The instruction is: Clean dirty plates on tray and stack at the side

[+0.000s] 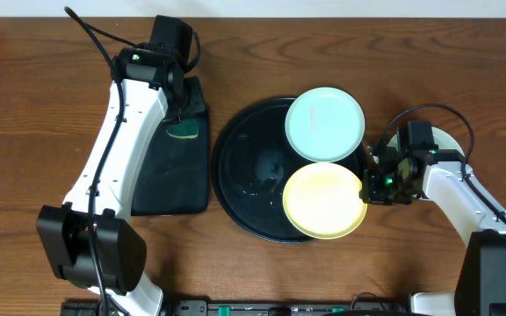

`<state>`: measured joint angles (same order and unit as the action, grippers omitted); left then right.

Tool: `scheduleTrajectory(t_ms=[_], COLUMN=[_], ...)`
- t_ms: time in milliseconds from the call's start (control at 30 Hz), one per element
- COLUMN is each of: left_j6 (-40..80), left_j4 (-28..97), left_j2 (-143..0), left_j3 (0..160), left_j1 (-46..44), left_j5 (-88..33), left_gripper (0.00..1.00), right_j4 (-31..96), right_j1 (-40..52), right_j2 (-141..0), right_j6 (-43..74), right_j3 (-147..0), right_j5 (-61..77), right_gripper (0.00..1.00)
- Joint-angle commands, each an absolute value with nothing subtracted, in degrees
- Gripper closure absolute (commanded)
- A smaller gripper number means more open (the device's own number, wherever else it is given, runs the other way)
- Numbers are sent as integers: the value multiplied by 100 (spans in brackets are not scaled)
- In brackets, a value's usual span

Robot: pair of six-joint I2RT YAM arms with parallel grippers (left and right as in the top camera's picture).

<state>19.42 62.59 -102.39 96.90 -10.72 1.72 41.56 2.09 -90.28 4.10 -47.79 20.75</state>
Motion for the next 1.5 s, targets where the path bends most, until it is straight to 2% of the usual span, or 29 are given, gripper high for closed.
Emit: scheduleTrajectory(t_ms=[0, 200, 367, 567, 900, 1067, 1267, 1467], left_j6=[1872, 1872, 1872, 1874, 2086, 2088, 2327, 2554], left_j4=[6259, 6250, 6248, 6206, 6208, 6300, 6184, 5360], left_j2=[-10267, -10267, -10267, -10276, -10276, -10276, -10276, -10276], left_j3=[9771, 9762, 9727, 9616, 9579, 9476, 8766, 7758], left_j1=[-1068, -1068, -1068, -1068, -1170, -1540, -2187, -2672], left_j5=[220, 217, 217, 217, -56, -410, -711, -869], left_gripper=[93, 93, 93, 92, 93, 92, 93, 93], right_j4=[3968, 3310, 2971, 2829, 2344, 2383, 2410, 2421], right_j1=[432, 1201, 1949, 2591, 2683, 2683, 2683, 2683], right_j2=[-9000, -9000, -9002, -9120, -9856, -10202, -10202, -10202], right_j6=[423, 1588, 3135, 4130, 4589, 4626, 4624, 4606], right_j3=[-4757, -4904, -4923, -4925, -5013, -5223, -5227, -5227], right_j5=[2718, 2958, 2010, 945, 709, 714, 718, 784], right_gripper=[99, 99, 99, 99, 99, 99, 99, 99])
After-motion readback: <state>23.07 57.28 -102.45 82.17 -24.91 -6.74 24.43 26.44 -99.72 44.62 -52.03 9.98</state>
